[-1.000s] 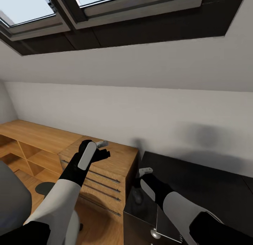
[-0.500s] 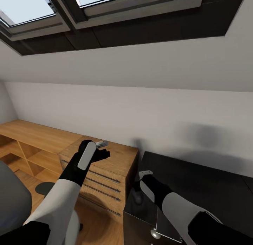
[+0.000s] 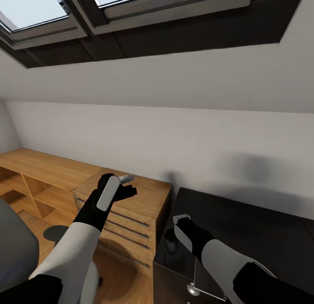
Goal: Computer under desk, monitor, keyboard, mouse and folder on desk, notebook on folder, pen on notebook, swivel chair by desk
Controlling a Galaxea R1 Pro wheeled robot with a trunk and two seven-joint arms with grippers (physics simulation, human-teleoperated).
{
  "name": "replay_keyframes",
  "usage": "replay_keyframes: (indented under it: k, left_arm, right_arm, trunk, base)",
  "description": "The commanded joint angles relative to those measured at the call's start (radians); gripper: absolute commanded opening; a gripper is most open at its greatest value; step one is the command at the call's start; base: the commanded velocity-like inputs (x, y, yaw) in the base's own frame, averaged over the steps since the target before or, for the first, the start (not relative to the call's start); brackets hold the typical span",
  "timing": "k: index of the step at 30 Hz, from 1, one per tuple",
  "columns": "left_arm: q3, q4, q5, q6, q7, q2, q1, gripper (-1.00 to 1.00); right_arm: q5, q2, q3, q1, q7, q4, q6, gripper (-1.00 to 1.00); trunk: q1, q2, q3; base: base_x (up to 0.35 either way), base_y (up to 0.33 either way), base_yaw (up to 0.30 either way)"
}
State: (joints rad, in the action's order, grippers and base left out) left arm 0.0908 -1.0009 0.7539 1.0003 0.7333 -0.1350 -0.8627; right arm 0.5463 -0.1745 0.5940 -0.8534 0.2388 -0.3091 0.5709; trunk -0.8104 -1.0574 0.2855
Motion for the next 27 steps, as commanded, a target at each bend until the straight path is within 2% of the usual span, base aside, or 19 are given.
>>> replay_keyframes:
  k: [1,5,10,15,20,24,27]
  left_arm:
    - [0.001,-0.001,0.01,0.001,0.011,0.0,-0.001,1.0]
    - [0.001,-0.001,0.01,0.001,0.01,0.0,-0.001,1.0]
    - [0.001,-0.001,0.01,0.001,0.011,0.0,-0.001,1.0]
    - [0.0,-0.001,0.01,0.001,0.009,0.001,-0.001,1.0]
    - [0.001,-0.004,0.009,0.001,0.009,0.002,0.0,1.0]
    - [0.001,-0.006,0.009,0.001,0.009,0.003,-0.001,1.0]
    - [0.001,-0.006,0.008,0.001,0.009,0.002,-0.001,1.0]
  right_arm:
    - [0.011,0.0,0.006,-0.001,0.009,-0.001,0.003,1.0]
    - [0.011,0.0,0.006,-0.001,0.008,-0.001,0.003,1.0]
    - [0.01,0.0,0.005,-0.001,0.004,-0.001,0.002,1.0]
    - [0.009,0.0,0.006,-0.001,-0.014,-0.002,0.0,1.0]
    - [0.006,0.0,0.007,-0.001,-0.042,-0.002,-0.004,1.0]
    - [0.006,0.0,0.02,-0.001,-0.046,-0.002,-0.005,1.0]
    - [0.006,0.0,0.024,-0.001,-0.047,-0.003,-0.006,1.0]
  trunk:
    - [0.0,-0.001,0.001]
    - [0.0,-0.001,0.001]
    - [-0.019,-0.036,0.017]
    - [-0.019,-0.036,0.017]
    - [-0.038,-0.071,0.033]
    - [-0.038,-0.071,0.033]
    - [-0.05,-0.092,0.042]
  base:
    - [0.0,0.0,0.0]
    - [0.0,0.0,0.0]
    - [0.0,0.0,0.0]
    - [0.0,0.0,0.0]
    - [0.0,0.0,0.0]
    - [0.0,0.0,0.0]
    - [0.0,0.0,0.0]
